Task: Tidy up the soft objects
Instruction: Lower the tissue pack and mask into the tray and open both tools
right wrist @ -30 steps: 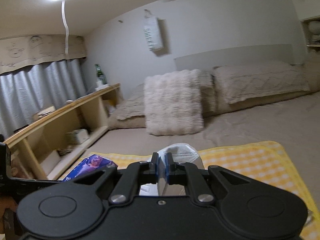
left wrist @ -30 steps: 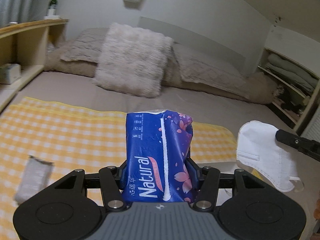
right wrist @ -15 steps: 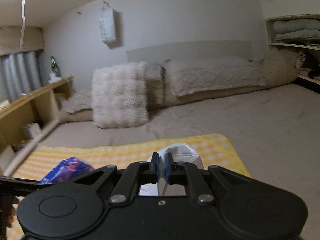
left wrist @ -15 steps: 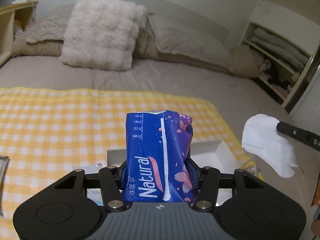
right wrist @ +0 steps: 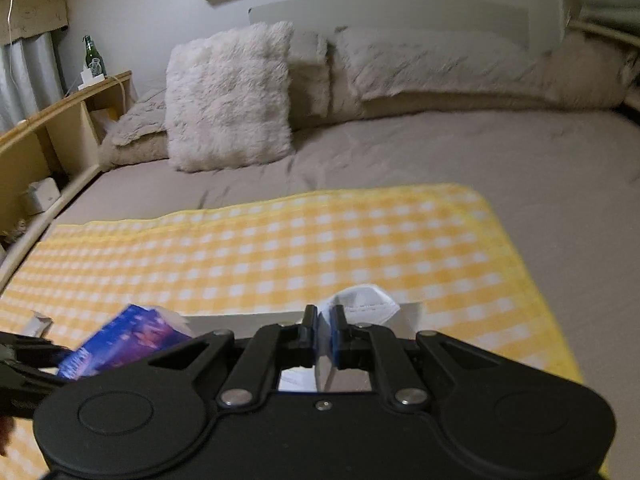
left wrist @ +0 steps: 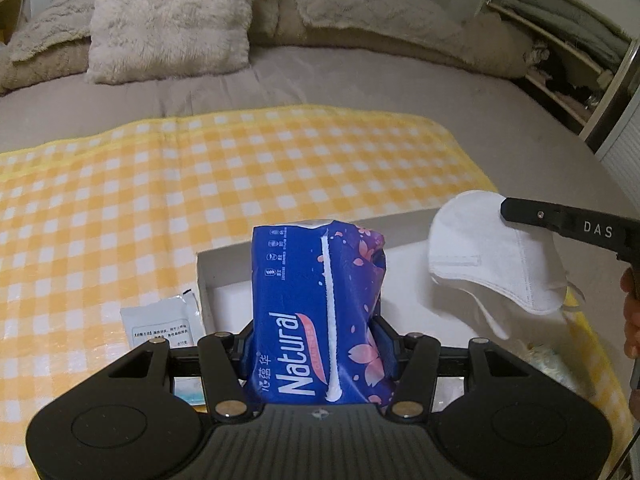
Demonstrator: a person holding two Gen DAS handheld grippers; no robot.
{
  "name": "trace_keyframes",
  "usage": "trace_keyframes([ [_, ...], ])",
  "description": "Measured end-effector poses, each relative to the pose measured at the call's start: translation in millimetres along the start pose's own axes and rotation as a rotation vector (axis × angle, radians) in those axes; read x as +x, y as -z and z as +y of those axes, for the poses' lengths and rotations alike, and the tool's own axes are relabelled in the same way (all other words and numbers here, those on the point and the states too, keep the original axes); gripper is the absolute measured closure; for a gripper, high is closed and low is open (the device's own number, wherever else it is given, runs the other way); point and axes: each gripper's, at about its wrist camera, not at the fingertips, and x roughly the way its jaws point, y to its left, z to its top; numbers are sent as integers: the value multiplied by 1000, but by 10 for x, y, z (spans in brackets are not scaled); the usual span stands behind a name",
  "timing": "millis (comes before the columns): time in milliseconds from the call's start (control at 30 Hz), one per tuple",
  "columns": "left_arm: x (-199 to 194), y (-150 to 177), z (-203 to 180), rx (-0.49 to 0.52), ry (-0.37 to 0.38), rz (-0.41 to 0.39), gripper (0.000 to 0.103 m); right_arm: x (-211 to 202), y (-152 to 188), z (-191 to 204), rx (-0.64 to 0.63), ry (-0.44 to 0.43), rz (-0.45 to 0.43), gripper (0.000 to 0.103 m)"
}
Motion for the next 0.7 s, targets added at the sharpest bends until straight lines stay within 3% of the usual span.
trace_keyframes([
  [200, 222, 24, 121, -75, -41, 46, 46, 287, 116, 38, -54, 19, 108, 93],
  [267, 294, 56, 156, -120, -57, 69, 44, 360, 187, 42, -66, 25, 149, 68],
  [300, 326, 69, 163, -129, -57, 81, 41, 376, 211, 49, -72, 38, 155, 39],
  [333, 350, 86, 166, -141, -60, 93, 39, 369, 225, 60, -84, 53, 150, 32],
  [500, 359, 124, 145, -178, -56, 114, 27, 262, 193, 58, -96, 71, 131, 32],
  [700, 251, 126, 36, -115, -83, 95, 27, 118, 211, 21, -117, 83, 141, 32],
])
